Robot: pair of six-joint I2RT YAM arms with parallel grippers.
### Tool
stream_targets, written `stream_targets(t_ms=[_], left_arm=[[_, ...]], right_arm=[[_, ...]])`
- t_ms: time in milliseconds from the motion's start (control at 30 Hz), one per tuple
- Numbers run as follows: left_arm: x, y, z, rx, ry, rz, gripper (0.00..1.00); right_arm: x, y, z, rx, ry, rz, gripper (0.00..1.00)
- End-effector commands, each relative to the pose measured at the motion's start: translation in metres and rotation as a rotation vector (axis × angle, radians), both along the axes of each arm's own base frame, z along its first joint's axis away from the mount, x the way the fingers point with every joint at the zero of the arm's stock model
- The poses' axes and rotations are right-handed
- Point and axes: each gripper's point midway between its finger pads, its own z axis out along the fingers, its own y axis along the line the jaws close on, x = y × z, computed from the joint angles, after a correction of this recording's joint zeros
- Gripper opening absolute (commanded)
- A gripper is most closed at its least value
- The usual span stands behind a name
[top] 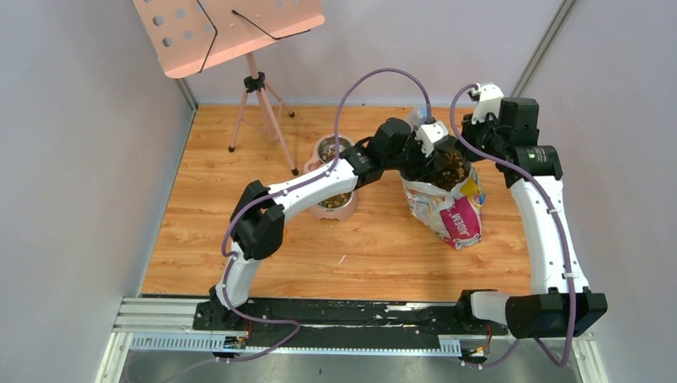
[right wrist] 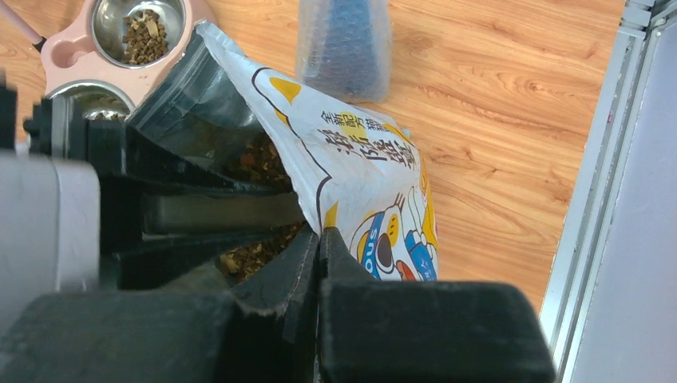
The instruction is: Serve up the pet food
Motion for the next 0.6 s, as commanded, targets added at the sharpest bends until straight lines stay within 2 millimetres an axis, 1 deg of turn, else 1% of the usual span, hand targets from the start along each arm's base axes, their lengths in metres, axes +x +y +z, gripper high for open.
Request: stream_targets(t_ms=[0, 33, 100, 167, 200, 267, 300, 333, 367, 400, 433, 467, 500, 533, 567], left_arm=[[0.027, 0.017, -0.037, 0.147, -0.151, 0.115, 0.0], [0.024, 0.019, -0.041, 0.168, -0.149, 0.109, 0.0], [0.014, 0.023, -0.057, 0.213, -0.13, 0.075, 0.0], [-0.001, 0.023, -0.068, 0.241, -0.097, 0.016, 0.0], [-0.013, 0.02, -0.072, 0.243, -0.083, -0.032, 0.0], [-0.03, 0.018, -0.076, 0.255, -0.057, -0.092, 0.0], [-0.04, 0.016, -0.075, 0.252, -0.039, -0.135, 0.0], [-0.046, 0.017, -0.076, 0.26, -0.018, -0.158, 0.0], [-0.052, 0.014, -0.07, 0.245, -0.006, -0.191, 0.0], [-0.058, 0.015, -0.071, 0.252, 0.015, -0.21, 0.0], [-0.066, 0.011, -0.063, 0.23, 0.03, -0.253, 0.0], [-0.072, 0.013, -0.063, 0.237, 0.052, -0.276, 0.0], [-0.079, 0.01, -0.057, 0.215, 0.072, -0.314, 0.0], [-0.084, 0.012, -0.057, 0.218, 0.098, -0.331, 0.0], [-0.09, 0.011, -0.051, 0.195, 0.129, -0.358, 0.0]], right_arm=[[-0.012, 0.009, 0.027, 0.073, -0.07, 0.011, 0.0], [-0.012, 0.01, 0.027, 0.078, -0.071, 0.012, 0.0], [-0.013, 0.012, 0.029, 0.09, -0.072, 0.017, 0.0], [-0.013, 0.014, 0.03, 0.099, -0.073, 0.023, 0.0], [-0.014, 0.014, 0.03, 0.102, -0.071, 0.024, 0.0], [-0.016, 0.016, 0.029, 0.105, -0.072, 0.032, 0.0], [-0.016, 0.015, 0.03, 0.104, -0.075, 0.032, 0.0], [-0.017, 0.015, 0.03, 0.101, -0.077, 0.033, 0.0], [-0.017, 0.014, 0.03, 0.097, -0.08, 0.032, 0.0], [-0.018, 0.014, 0.029, 0.094, -0.08, 0.031, 0.0], [-0.018, 0.013, 0.029, 0.091, -0.082, 0.03, 0.0], [-0.018, 0.013, 0.029, 0.089, -0.083, 0.028, 0.0], [-0.019, 0.013, 0.029, 0.09, -0.084, 0.027, 0.0], [-0.02, 0.013, 0.03, 0.091, -0.087, 0.027, 0.0], [-0.02, 0.013, 0.03, 0.095, -0.088, 0.024, 0.0]])
